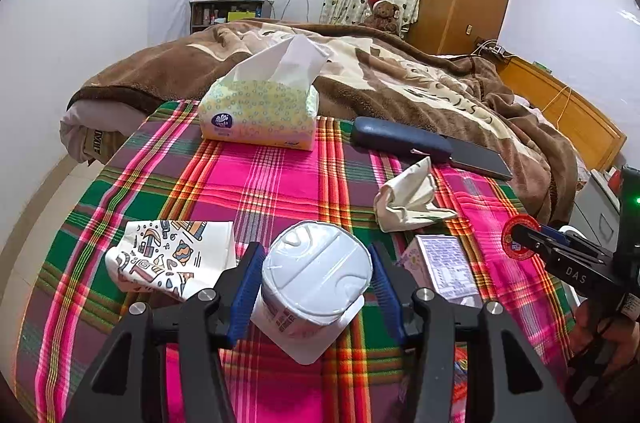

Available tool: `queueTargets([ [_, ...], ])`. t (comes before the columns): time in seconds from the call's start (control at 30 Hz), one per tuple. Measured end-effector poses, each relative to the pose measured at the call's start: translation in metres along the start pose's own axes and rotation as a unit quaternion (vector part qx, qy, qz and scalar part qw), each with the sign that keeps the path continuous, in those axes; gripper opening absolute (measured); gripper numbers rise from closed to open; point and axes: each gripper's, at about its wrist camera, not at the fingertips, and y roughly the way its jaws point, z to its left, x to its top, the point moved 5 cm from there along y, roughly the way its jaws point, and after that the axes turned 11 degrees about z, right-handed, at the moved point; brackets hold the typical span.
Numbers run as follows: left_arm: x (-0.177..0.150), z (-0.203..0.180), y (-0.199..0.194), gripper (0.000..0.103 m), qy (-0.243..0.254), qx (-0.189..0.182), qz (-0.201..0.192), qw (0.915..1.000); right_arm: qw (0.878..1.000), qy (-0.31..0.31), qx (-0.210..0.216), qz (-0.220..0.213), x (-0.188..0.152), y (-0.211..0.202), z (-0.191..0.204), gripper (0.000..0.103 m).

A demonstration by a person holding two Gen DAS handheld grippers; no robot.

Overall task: Collect trash
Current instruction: 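Carry both cups over the white bin and open both tools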

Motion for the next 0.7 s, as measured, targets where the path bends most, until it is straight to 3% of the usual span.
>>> queueTargets([
  [0.23,-0.003,-0.015,-0.025,0.053,0.011,-0.011,-0.012,0.9998,1.0,0.005,0.012,-0.012,-0.005,-0.018,0.0,0.044],
  [0.7,-0.011,-0.092,-0.056,0.053,0.065,-0.059,-0.021,0.9959,0.999,0.022,0.007,-0.044,-0.018,-0.061,-0.022,0.044],
])
